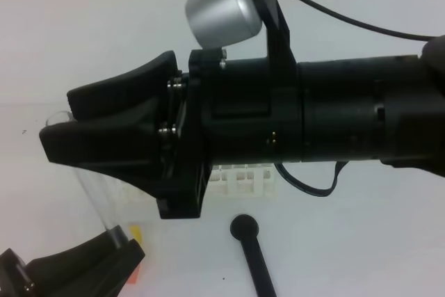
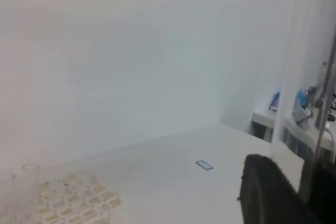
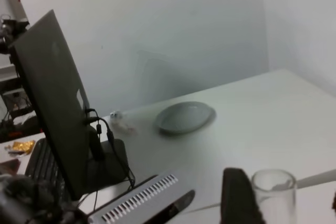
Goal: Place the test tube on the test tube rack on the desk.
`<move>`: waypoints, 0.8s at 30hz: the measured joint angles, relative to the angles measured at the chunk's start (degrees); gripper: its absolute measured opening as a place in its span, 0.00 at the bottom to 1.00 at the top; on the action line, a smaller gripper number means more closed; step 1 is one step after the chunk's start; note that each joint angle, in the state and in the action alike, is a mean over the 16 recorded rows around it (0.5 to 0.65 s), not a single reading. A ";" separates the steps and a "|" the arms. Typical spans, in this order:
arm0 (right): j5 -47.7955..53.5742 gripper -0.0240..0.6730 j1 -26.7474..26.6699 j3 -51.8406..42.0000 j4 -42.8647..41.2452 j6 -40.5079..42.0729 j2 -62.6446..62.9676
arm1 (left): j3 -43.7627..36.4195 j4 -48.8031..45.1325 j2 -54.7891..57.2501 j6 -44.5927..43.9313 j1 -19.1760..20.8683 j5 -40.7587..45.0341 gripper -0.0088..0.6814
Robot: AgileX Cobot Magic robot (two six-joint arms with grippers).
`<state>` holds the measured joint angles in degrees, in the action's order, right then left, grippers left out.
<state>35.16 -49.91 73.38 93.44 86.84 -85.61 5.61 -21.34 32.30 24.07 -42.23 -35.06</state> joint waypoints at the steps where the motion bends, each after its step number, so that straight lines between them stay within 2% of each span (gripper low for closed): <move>1: 0.20 0.58 0.00 0.07 0.29 0.07 -0.16 | 0.00 -0.03 0.00 0.13 0.00 0.00 0.01; 13: 0.42 0.55 -1.04 0.23 1.46 1.09 -0.90 | 0.00 -0.13 0.00 1.89 0.00 0.00 0.01; 24: -1.88 0.40 -2.43 0.26 1.68 3.06 -1.45 | 0.00 -0.13 0.00 2.27 0.00 0.00 0.01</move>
<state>33.28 -52.34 73.64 95.12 89.90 -87.07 5.61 -21.47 32.30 26.34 -42.23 -35.06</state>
